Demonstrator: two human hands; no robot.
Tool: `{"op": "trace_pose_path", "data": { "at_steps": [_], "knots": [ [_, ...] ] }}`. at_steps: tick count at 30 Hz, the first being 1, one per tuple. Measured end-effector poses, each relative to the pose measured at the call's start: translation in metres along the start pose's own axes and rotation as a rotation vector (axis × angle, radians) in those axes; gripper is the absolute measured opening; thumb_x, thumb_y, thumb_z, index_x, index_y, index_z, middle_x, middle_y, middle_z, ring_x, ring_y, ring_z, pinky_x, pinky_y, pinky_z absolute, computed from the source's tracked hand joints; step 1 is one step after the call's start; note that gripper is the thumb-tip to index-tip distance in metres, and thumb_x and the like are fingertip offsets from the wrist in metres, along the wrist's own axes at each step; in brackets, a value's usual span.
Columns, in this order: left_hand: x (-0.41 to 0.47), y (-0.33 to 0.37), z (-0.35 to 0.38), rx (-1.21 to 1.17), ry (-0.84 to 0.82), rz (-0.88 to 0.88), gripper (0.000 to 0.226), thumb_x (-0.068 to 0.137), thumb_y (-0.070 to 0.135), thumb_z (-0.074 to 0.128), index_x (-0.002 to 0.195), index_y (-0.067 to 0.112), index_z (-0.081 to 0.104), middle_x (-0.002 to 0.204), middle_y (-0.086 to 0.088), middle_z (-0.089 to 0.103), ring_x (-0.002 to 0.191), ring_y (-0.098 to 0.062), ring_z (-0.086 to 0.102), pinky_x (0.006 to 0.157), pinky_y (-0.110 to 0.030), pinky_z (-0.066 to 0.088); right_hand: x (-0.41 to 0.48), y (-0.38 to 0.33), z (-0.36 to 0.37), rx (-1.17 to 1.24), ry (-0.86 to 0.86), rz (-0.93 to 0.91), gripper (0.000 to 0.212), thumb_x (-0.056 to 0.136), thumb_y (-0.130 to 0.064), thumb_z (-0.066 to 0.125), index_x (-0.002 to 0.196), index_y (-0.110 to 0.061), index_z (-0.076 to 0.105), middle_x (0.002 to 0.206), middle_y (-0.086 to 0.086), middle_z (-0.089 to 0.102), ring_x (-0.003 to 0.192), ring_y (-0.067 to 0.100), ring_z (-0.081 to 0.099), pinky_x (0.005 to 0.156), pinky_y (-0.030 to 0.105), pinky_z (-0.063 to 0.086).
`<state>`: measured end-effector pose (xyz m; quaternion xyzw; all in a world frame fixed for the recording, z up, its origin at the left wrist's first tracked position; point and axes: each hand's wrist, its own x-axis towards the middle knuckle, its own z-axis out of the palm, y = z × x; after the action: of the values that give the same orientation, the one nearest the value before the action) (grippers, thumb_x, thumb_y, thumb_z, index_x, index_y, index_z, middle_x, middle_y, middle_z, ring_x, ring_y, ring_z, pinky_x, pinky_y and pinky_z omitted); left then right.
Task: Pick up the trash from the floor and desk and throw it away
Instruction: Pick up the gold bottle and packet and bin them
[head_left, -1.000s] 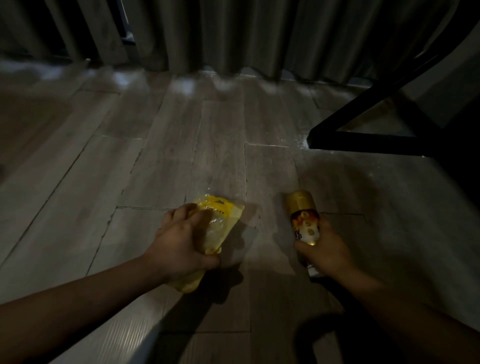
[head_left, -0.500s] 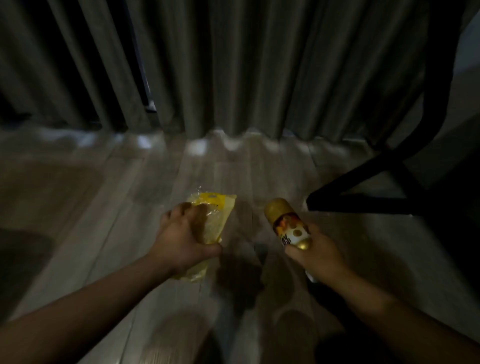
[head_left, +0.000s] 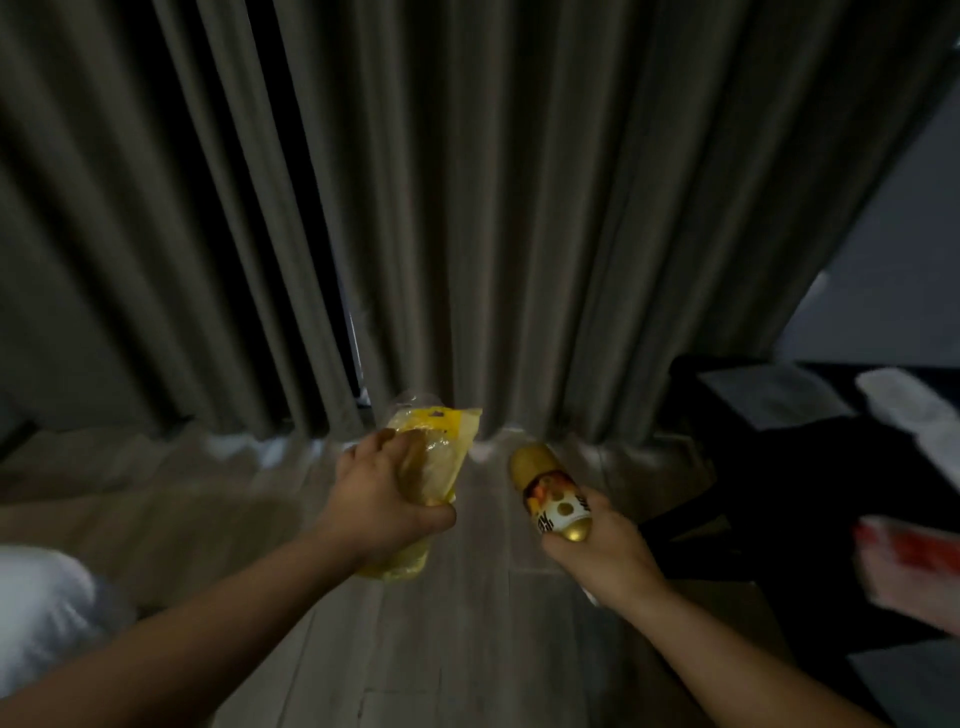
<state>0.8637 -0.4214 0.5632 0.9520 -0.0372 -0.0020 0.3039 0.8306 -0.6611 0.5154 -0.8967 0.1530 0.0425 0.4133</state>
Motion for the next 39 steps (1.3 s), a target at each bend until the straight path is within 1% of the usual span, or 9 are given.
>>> {"op": "trace_pose_path", "data": {
  "at_steps": [6,10,16,19,24,27,30,33,39],
  "knots": [
    [-0.003,0.128,-0.157,-0.027,0.098,0.094,0.097,0.056,0.057,0.075,0.141,0.036,0.032,0.148,0.005,0.026,0.135,-0.026,0.023,0.106,-0.043,0.034,-0.047,-0.135,-0.164,0.029,0.105,-0.159,0.075,0.067,-0.037,0.073,0.135,-0.028,0.042,0.111,-0.002,0.06,0.095,0.015,0.057,0.077,0.027,0.045],
    [-0.011,0.219,-0.247,-0.091,0.205,0.22,0.092,0.057,0.054,0.075,0.139,0.036,0.037,0.145,0.004,0.03,0.134,-0.024,0.025,0.107,-0.043,0.033,-0.085,-0.214,-0.281,0.064,0.254,-0.322,0.067,0.064,-0.04,0.074,0.125,-0.032,0.049,0.095,-0.012,0.059,0.081,0.007,0.056,0.063,0.02,0.041],
    [-0.04,0.34,-0.325,-0.163,0.314,0.427,0.091,0.055,0.055,0.074,0.136,0.038,0.039,0.142,0.007,0.034,0.13,-0.022,0.033,0.103,-0.039,0.038,-0.155,-0.275,-0.414,0.094,0.401,-0.519,0.061,0.069,-0.037,0.073,0.122,-0.041,0.043,0.102,-0.012,0.059,0.086,0.005,0.059,0.064,0.023,0.047],
    [-0.059,0.392,-0.354,-0.215,0.368,0.542,0.093,0.049,0.06,0.07,0.135,0.042,0.039,0.14,0.011,0.034,0.127,-0.02,0.037,0.102,-0.044,0.043,-0.193,-0.288,-0.468,0.127,0.471,-0.606,0.057,0.069,-0.038,0.072,0.116,-0.048,0.041,0.1,-0.014,0.059,0.084,0.004,0.061,0.057,0.018,0.049],
    [-0.091,0.465,-0.375,-0.313,0.434,0.711,0.092,0.045,0.062,0.065,0.132,0.048,0.038,0.135,0.016,0.035,0.124,-0.017,0.04,0.099,-0.043,0.045,-0.248,-0.292,-0.542,0.161,0.611,-0.669,0.056,0.071,-0.042,0.069,0.12,-0.044,0.042,0.095,-0.011,0.06,0.071,0.008,0.063,0.045,0.012,0.043],
    [-0.105,0.5,-0.375,-0.376,0.467,0.788,0.089,0.049,0.058,0.067,0.133,0.047,0.038,0.128,0.02,0.033,0.12,-0.012,0.039,0.097,-0.035,0.042,-0.274,-0.287,-0.569,0.222,0.683,-0.711,0.051,0.072,-0.04,0.069,0.115,-0.046,0.044,0.091,-0.013,0.06,0.068,-0.003,0.063,0.043,0.009,0.042],
    [-0.112,0.527,-0.363,-0.481,0.495,0.832,0.083,0.056,0.051,0.073,0.132,0.044,0.041,0.123,0.021,0.033,0.109,-0.006,0.039,0.081,-0.022,0.039,-0.294,-0.273,-0.583,0.275,0.714,-0.712,0.04,0.076,-0.037,0.068,0.108,-0.049,0.046,0.087,-0.016,0.062,0.071,-0.005,0.063,0.045,0.013,0.047],
    [-0.116,0.548,-0.341,-0.596,0.426,0.865,0.082,0.056,0.051,0.069,0.132,0.044,0.041,0.123,0.021,0.033,0.104,-0.005,0.04,0.068,-0.012,0.034,-0.309,-0.257,-0.592,0.337,0.779,-0.685,0.039,0.079,-0.035,0.069,0.108,-0.05,0.047,0.088,-0.018,0.063,0.073,0.002,0.066,0.047,0.019,0.051],
    [-0.114,0.596,-0.31,-0.727,0.285,0.976,0.083,0.055,0.049,0.067,0.134,0.041,0.042,0.125,0.02,0.033,0.105,-0.006,0.04,0.078,-0.024,0.039,-0.338,-0.243,-0.604,0.3,0.977,-0.621,0.04,0.078,-0.034,0.069,0.107,-0.051,0.047,0.092,-0.016,0.061,0.071,0.0,0.065,0.047,0.017,0.05]
  ]
}}
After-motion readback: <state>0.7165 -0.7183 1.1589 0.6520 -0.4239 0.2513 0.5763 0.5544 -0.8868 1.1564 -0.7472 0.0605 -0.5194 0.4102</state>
